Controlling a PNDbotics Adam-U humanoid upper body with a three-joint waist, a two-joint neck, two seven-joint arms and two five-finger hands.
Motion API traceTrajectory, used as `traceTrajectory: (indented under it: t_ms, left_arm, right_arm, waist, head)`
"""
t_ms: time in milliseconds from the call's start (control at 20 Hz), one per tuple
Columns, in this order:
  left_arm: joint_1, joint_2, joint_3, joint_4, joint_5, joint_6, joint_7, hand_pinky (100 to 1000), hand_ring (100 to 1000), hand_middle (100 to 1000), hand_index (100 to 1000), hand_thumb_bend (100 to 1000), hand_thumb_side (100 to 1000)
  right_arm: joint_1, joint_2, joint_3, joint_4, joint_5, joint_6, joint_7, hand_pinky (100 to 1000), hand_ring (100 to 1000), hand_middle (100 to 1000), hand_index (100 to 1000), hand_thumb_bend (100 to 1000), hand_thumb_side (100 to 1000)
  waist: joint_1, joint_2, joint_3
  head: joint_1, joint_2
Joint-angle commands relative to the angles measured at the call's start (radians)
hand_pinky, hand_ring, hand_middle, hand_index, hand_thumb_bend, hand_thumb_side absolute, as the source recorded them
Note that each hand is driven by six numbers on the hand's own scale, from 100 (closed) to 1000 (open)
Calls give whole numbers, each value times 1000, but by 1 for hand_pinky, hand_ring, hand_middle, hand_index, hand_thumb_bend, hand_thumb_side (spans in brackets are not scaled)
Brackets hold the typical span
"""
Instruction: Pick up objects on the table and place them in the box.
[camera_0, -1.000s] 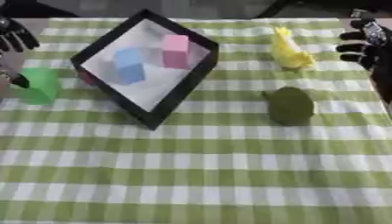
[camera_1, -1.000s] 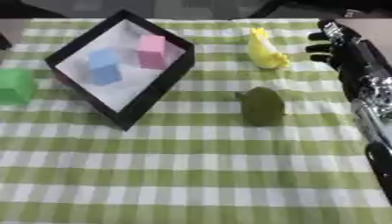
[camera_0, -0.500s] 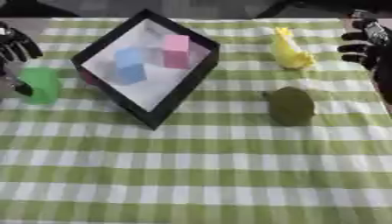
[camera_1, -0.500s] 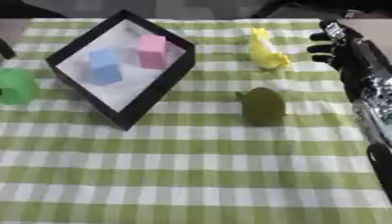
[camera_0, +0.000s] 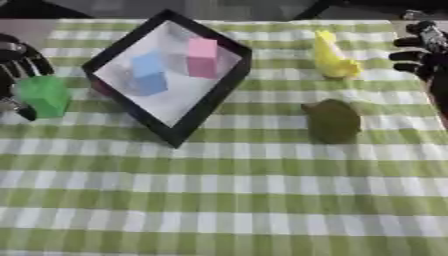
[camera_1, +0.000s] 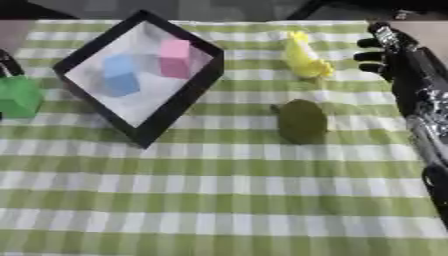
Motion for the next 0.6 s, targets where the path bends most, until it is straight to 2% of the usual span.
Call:
traceTrajectory:
  t_ms: [50, 300, 600]
  left_arm:
    - [-17, 19, 16, 5, -28, -11, 16, 824, 827, 802, 844, 846, 100]
    - [-18, 14, 20, -3, -50, -23, 66, 820, 829, 802, 843, 841, 100]
    - [-17, 3, 18, 21, -116, -28, 77, 810, 827, 795, 839, 816, 100]
  right_arm:
    - [-7, -18, -14, -9, -2, -2, -1, 795, 742, 730, 876, 100, 798]
    - [-7, -16, -14, -7, -3, -2, 0, 794, 742, 730, 875, 100, 798]
    - [-3, -17, -14, -6, -2, -2, 1, 794, 742, 730, 875, 100, 804]
  waist:
    - [-3, 1, -2]
    - [-3, 3, -2]
    - [-2, 4, -6]
  head:
    - [8, -3]
    - [12, -3]
    - [22, -3]
